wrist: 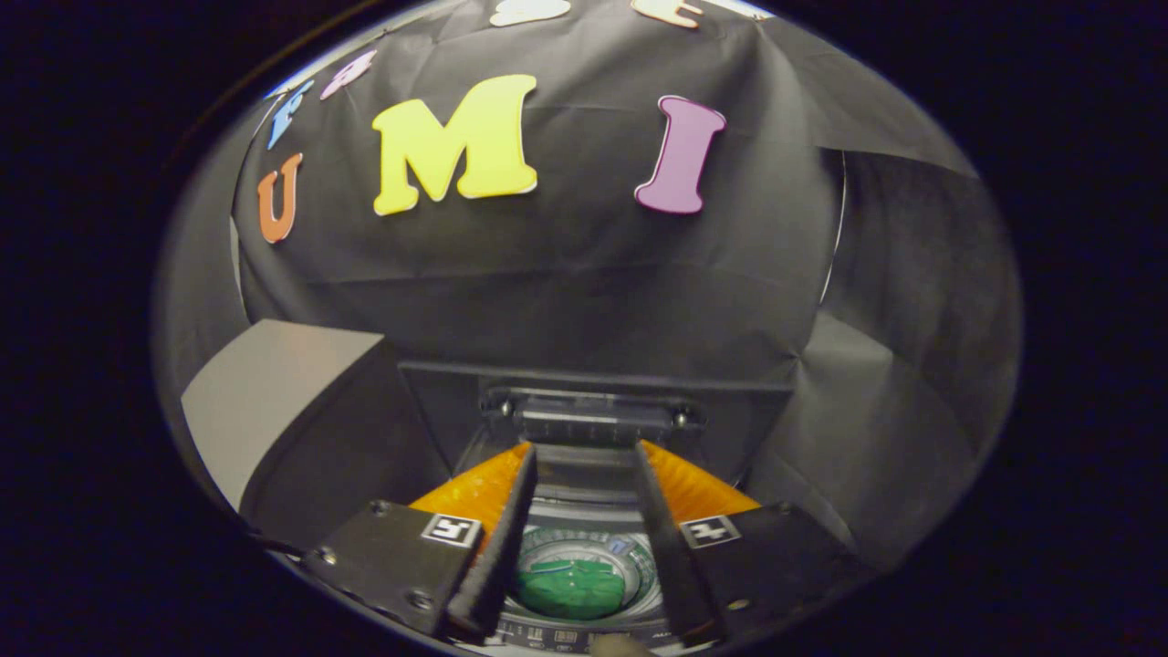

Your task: Put the clothes into the washing machine and then close the washing machine lid.

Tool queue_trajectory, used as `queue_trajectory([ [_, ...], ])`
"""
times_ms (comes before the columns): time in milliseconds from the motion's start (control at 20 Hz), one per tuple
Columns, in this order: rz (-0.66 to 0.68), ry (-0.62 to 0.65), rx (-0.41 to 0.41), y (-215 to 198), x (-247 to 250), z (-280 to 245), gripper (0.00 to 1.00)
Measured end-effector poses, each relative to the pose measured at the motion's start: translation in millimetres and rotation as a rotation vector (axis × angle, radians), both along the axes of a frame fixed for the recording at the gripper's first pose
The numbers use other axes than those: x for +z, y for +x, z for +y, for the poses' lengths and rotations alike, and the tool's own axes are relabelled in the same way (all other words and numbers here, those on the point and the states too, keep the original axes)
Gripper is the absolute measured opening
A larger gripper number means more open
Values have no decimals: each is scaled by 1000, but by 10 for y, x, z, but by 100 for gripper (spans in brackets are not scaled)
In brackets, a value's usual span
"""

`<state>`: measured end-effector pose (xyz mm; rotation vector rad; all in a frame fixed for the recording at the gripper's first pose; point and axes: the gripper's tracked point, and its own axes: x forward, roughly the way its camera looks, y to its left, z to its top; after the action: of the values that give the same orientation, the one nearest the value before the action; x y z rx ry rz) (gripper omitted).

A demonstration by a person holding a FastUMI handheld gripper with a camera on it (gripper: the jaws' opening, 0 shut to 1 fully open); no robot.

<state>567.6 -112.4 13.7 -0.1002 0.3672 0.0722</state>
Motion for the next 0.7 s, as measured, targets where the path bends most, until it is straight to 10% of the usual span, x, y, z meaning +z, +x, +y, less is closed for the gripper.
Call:
queue_trajectory([
  [700,-38,44,-56,746,344,73,84],
])
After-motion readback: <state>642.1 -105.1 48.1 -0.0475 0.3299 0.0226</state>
